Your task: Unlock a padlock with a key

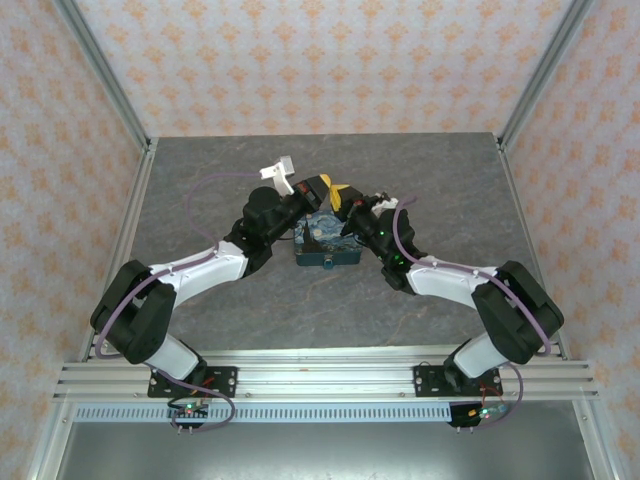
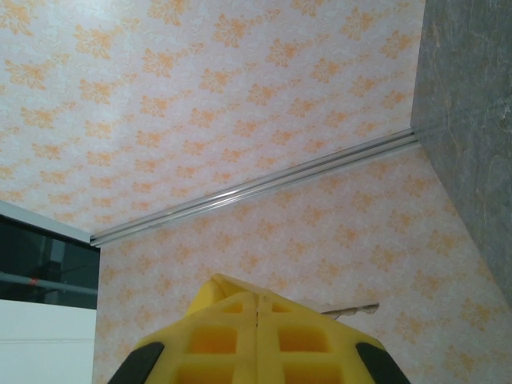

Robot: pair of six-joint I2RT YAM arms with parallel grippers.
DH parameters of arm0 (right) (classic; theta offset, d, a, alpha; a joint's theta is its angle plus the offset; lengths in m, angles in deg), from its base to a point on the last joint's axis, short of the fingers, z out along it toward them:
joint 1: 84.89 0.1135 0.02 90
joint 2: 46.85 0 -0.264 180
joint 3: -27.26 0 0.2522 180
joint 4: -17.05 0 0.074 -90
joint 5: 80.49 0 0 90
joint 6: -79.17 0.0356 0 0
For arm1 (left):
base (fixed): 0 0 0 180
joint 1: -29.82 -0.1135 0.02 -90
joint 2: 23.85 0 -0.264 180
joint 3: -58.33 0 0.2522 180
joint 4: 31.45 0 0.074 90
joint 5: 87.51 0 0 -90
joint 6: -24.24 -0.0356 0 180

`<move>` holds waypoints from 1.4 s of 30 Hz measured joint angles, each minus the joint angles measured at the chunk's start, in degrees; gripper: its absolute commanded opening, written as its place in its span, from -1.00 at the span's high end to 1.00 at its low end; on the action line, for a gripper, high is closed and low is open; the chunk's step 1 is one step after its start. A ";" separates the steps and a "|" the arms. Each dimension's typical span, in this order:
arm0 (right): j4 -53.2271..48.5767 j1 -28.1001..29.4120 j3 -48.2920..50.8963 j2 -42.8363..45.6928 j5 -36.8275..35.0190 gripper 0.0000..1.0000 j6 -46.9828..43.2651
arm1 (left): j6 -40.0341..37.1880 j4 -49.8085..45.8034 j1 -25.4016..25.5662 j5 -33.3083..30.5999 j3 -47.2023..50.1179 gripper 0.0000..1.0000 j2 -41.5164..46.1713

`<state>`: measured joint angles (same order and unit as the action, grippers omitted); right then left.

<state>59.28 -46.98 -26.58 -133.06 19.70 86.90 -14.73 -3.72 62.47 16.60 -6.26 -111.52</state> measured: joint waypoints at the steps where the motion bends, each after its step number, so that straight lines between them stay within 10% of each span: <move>1: 0.00 -0.02 0.00 0.00 -0.15 1.00 0.00 | 0.13 0.00 0.00 0.00 0.00 1.00 -0.11; 6: 0.09 0.00 1.05 0.00 -0.63 1.00 -0.37 | 2.14 -4.98 0.26 -0.11 -1.51 0.03 -0.13; 11: -1.99 -0.04 3.65 0.83 -0.85 1.00 -4.61 | 4.94 -17.77 -0.02 0.13 -6.51 -0.25 -0.07; 21: -12.17 -0.07 5.40 5.38 -1.05 1.00 -24.06 | 8.09 -39.36 -6.12 11.56 -13.88 -0.15 -0.24; 42: -1.05 -0.07 9.57 0.50 -1.20 1.00 -30.12 | 16.48 -29.44 -5.60 21.49 -6.71 0.30 -4.50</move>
<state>58.23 -47.05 -17.00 -132.56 18.50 56.78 1.75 -33.16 56.87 38.08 -12.97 -116.03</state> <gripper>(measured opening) 0.046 0.375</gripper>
